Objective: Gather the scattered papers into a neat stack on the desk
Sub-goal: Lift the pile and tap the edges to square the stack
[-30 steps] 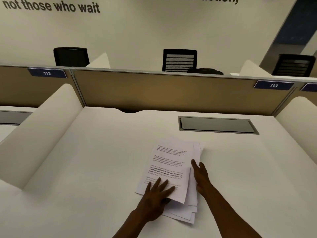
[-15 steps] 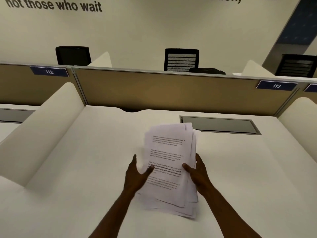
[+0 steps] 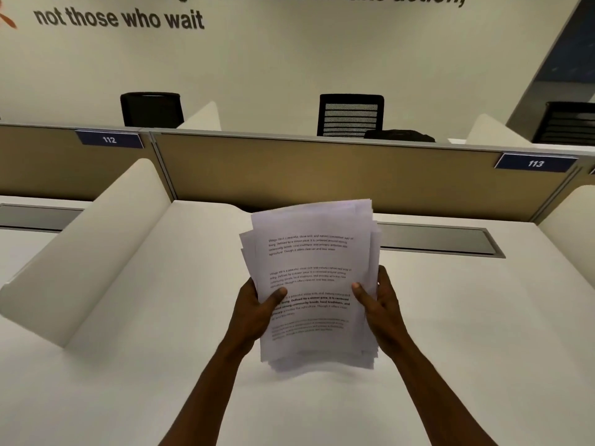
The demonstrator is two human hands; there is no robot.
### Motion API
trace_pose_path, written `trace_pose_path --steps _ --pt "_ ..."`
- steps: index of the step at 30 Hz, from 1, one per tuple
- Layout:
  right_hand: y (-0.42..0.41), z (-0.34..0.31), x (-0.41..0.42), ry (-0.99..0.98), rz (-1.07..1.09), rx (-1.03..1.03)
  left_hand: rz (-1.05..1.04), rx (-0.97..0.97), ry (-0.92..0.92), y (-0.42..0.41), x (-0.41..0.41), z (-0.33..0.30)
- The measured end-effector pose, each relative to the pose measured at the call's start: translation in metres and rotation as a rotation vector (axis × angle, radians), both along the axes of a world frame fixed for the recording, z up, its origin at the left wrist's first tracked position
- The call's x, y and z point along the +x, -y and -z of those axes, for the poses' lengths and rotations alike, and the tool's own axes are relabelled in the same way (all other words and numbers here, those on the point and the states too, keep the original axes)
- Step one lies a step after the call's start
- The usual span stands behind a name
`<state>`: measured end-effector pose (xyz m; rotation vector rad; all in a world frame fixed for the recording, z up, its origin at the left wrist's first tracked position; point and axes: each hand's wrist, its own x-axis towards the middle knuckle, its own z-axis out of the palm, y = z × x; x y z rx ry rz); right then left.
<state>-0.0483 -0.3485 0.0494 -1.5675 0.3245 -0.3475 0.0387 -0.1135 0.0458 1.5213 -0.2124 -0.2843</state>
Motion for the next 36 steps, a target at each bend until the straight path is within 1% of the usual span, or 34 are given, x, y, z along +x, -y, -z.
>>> trace_pose_path --steps 3,6,9,12,17,23,28,31,33,36 --pt "-0.002 -0.008 0.000 0.068 0.003 0.073 -0.025 -0.008 0.109 -0.008 -0.003 -0.014" --pt "-0.011 0.004 -0.004 0.058 0.006 0.152 -0.044 -0.026 0.088 -0.015 -0.012 -0.004" --pt "-0.020 0.018 -0.012 0.012 0.028 0.181 -0.072 -0.025 0.064 -0.017 -0.025 0.012" --pt "-0.020 0.024 -0.013 -0.001 0.023 0.159 -0.089 -0.025 0.064 -0.015 -0.028 0.015" --pt "-0.014 0.028 -0.017 0.007 0.015 0.073 -0.085 -0.047 0.011 -0.017 -0.027 0.023" --pt "-0.001 0.027 -0.020 0.038 -0.010 0.088 0.108 0.115 0.038 -0.030 -0.026 0.025" --pt "-0.004 0.029 -0.014 0.000 -0.012 0.079 0.052 0.137 0.004 -0.023 -0.026 0.019" --pt "-0.003 0.026 -0.014 0.011 -0.025 0.096 0.034 0.090 0.000 -0.023 -0.025 0.016" --pt "-0.001 0.024 -0.015 0.002 -0.044 0.090 0.051 0.064 -0.012 -0.025 -0.026 0.014" --pt "0.000 0.023 -0.015 -0.036 -0.096 0.065 0.097 0.090 -0.013 -0.027 -0.029 0.015"
